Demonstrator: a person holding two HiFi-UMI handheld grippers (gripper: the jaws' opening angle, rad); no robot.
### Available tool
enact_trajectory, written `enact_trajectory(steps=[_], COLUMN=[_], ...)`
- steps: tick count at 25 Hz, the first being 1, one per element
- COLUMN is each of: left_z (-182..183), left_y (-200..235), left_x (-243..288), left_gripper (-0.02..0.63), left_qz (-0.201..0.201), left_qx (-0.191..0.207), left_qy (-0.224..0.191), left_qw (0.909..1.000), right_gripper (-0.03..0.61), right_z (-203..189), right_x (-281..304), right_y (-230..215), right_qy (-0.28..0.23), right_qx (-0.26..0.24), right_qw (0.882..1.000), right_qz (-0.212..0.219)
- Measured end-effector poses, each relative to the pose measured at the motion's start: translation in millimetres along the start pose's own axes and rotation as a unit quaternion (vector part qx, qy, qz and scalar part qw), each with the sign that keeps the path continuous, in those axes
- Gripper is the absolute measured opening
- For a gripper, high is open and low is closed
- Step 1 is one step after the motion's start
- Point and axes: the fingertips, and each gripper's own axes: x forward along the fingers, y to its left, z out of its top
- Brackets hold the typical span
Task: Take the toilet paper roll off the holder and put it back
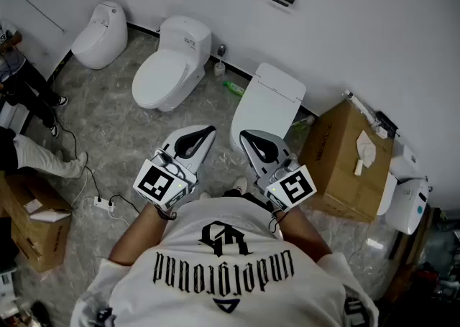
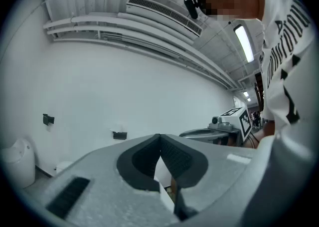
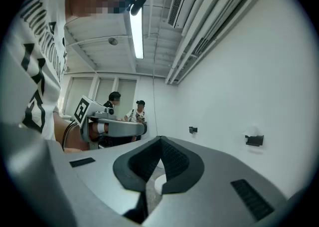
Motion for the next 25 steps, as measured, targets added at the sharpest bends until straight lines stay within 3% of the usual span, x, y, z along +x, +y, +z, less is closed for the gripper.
enact_trajectory(steps=[13, 25], left_z=[-6, -20], left_y=[11, 68], left_x=[-10, 25], left_gripper=[0.014, 0.014], left_qz=[0.009, 0.037], left_qx=[-0.020, -0.013], left_qy=[-0.004, 0.011], left_qw=[0.9997, 0.9992], right_gripper=[0.013, 0.014], right_z=[-1, -16], right_x=[16, 63], right_y=[0, -52], right_qy=[-0.006, -0.009], right_qx=[0.000, 0.001], right_qw=[1.000, 1.000], right_qz=[0.006, 0.025])
